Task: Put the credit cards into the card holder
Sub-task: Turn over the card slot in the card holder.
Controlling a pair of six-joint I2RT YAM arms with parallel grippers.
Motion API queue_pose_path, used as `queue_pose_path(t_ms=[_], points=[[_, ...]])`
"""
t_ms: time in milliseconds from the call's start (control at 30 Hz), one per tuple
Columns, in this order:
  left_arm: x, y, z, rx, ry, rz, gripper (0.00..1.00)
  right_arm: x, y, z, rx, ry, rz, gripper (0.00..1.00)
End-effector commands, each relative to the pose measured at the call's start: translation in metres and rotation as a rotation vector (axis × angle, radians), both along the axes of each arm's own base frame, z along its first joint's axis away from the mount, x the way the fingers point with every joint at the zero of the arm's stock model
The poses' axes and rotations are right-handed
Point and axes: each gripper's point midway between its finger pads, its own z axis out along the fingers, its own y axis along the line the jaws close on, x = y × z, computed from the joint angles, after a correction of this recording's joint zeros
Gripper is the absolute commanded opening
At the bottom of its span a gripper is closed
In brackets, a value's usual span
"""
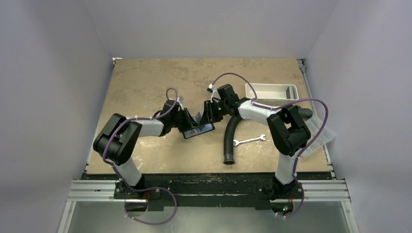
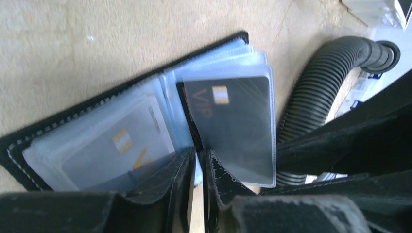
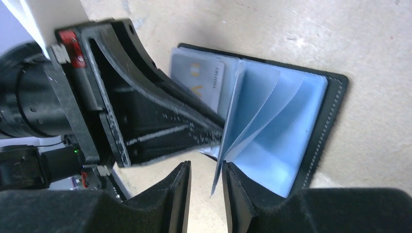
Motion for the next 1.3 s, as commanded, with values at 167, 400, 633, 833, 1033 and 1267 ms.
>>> queue_pose_path(t_ms=[167,400,633,833,1033,1267], points=[[-0.038,0.029,-0.005,0.037,0.115,-0.011,0.36,0.008,0.022,0.021,0.115,-0.064,0.059,0.38],[-0.027,0.056,0.022,-0.004,0.075,0.039,0.41,0.005,0.022,0.018,0.127,-0.062,0.076,0.41],[-0.001,0.045,0.042,-0.081,0.035,0.014,0.46,0.002,0.024,0.014,0.139,-0.059,0.086,0.36],[0.016,0.033,0.059,-0.106,-0.009,-0.003,0.54,0.000,0.023,0.008,0.134,-0.043,0.088,0.26],[0.024,0.029,0.063,-0.053,-0.036,0.012,0.62,-0.002,0.022,0.004,0.128,-0.030,0.087,0.24],[0.034,0.030,0.059,0.091,-0.034,0.054,0.70,-0.001,0.023,0.005,0.129,-0.029,0.086,0.24]])
